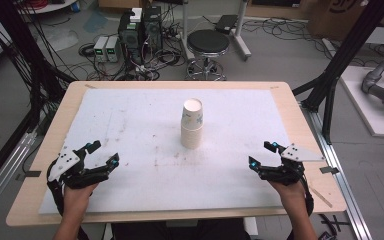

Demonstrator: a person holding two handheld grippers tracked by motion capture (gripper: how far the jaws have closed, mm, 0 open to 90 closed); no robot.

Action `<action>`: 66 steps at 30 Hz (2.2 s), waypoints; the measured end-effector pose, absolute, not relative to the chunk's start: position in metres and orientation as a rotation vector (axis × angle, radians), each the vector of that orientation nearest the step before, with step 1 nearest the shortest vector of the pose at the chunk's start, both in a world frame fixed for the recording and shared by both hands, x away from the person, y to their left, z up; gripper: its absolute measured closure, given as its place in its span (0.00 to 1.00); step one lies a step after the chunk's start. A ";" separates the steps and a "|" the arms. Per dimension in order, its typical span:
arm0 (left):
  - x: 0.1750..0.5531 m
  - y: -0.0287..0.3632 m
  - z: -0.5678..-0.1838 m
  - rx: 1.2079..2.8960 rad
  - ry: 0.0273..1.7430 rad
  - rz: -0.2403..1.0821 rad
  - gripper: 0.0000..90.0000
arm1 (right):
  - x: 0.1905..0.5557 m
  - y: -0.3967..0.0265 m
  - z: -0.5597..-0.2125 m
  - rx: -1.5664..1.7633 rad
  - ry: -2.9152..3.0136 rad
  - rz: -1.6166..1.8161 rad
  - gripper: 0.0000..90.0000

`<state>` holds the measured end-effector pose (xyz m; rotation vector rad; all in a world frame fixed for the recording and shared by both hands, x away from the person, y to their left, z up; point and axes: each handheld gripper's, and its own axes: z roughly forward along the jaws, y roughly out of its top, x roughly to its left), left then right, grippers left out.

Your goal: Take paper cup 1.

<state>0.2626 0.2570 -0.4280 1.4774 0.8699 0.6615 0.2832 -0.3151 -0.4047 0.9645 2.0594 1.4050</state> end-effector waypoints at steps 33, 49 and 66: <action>0.276 0.235 -0.413 1.511 0.828 0.617 0.18 | 0.279 -0.313 -0.403 0.957 2.075 1.398 0.21; 0.301 0.204 -0.377 1.546 0.743 0.566 0.18 | 0.280 -0.308 -0.401 0.933 2.097 1.400 0.21; 0.353 0.131 -0.341 1.646 0.633 0.464 0.18 | 0.282 -0.309 -0.402 0.934 2.104 1.418 0.21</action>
